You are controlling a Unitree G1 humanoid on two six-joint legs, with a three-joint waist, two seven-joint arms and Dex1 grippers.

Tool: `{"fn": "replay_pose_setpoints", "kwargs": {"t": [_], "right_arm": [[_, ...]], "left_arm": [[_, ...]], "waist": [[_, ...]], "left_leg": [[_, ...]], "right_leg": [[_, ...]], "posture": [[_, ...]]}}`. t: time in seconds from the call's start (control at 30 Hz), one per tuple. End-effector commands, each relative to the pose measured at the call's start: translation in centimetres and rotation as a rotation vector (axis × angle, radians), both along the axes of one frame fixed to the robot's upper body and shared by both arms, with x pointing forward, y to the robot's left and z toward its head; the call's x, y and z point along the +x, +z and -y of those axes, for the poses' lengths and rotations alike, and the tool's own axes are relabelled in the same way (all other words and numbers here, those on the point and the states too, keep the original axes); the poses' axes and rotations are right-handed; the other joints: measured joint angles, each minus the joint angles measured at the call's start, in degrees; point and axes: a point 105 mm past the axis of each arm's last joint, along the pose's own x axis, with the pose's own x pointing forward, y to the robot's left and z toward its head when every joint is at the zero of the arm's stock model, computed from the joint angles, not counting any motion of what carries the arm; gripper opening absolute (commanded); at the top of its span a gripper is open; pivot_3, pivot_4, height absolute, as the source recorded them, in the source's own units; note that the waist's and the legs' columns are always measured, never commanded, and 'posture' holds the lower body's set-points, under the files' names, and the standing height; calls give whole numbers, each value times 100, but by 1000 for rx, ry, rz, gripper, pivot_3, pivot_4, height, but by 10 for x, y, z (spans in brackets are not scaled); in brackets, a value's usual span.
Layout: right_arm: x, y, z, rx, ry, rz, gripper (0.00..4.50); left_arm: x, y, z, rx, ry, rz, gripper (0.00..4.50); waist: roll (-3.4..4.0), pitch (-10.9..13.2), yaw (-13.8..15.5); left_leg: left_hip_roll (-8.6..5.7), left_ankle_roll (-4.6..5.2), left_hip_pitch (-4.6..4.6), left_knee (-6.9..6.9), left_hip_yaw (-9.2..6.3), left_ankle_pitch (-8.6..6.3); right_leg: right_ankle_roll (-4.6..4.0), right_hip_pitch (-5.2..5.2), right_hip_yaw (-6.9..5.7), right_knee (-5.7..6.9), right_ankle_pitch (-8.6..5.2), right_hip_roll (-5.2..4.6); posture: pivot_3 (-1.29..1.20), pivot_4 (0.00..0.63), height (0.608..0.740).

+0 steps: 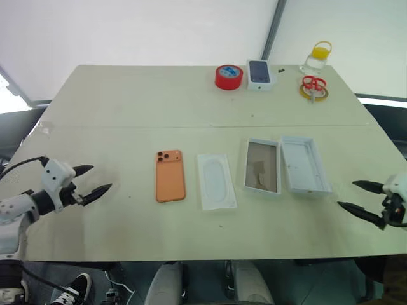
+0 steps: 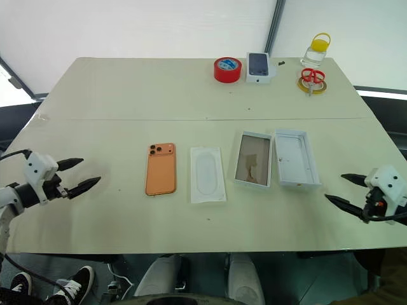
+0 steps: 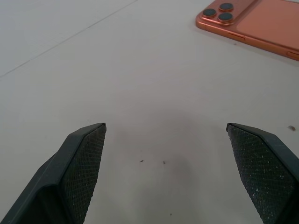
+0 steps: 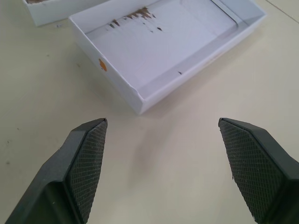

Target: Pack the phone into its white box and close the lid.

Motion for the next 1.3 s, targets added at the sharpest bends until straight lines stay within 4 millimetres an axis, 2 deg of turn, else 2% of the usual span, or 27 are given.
{"fn": "replay_pose_setpoints", "kwargs": {"t": [0.03, 0.27, 0.8, 1.03, 1.13, 1.23, 1.3], "right_arm": [[0, 10, 4, -19, -1, 37, 3965], [7, 13, -6, -9, 16, 65, 3965], [12, 17, -16, -1, 34, 74, 3965], [17, 21, -28, 27, 66, 84, 3965], [21, 28, -49, 44, 129, 98, 3965], [28, 34, -75, 45, 210, 120, 3965], [30, 32, -93, 8, 282, 112, 3965]], "left_arm": [[3, 19, 2, 14, -12, 90, 4343], [13, 16, 3, 69, 9, 117, 4343], [10, 16, 13, 43, -47, 110, 4343], [15, 15, 20, 12, -23, 78, 4343], [19, 20, 40, -39, -19, 50, 4343], [10, 17, 76, -143, -93, -104, 4343], [2, 19, 105, -252, -170, -205, 4343]], "waist": [[0, 0, -8], [2, 1, -8], [3, 1, -7], [3, 1, -8], [1, 2, -6], [2, 2, -10], [2, 2, -11]], "left_leg": [[0, 0, 0, 0, 0, 0], [0, 0, 0, -1, 1, 0], [0, 0, -4, -1, 1, 0], [1, 0, -4, -1, 1, 0], [1, 0, -5, -1, 1, 0], [1, 0, -6, 0, 0, 0], [0, 0, -6, 0, 0, 0]], "right_leg": [[0, 0, 0, 0, 0, 0], [0, -1, 1, 0, 0, 2], [0, -4, 1, 0, 1, 1], [0, -4, 1, 0, 1, 1], [1, -4, 1, 1, 1, 2], [2, -4, 2, 2, 2, 1], [2, -4, 3, 2, 2, 2]], "posture": [[0, 150, 739], [0, 150, 739], [0, 150, 739], [0, 150, 739], [0, 150, 739], [0, 150, 739], [0, 150, 739]]}}
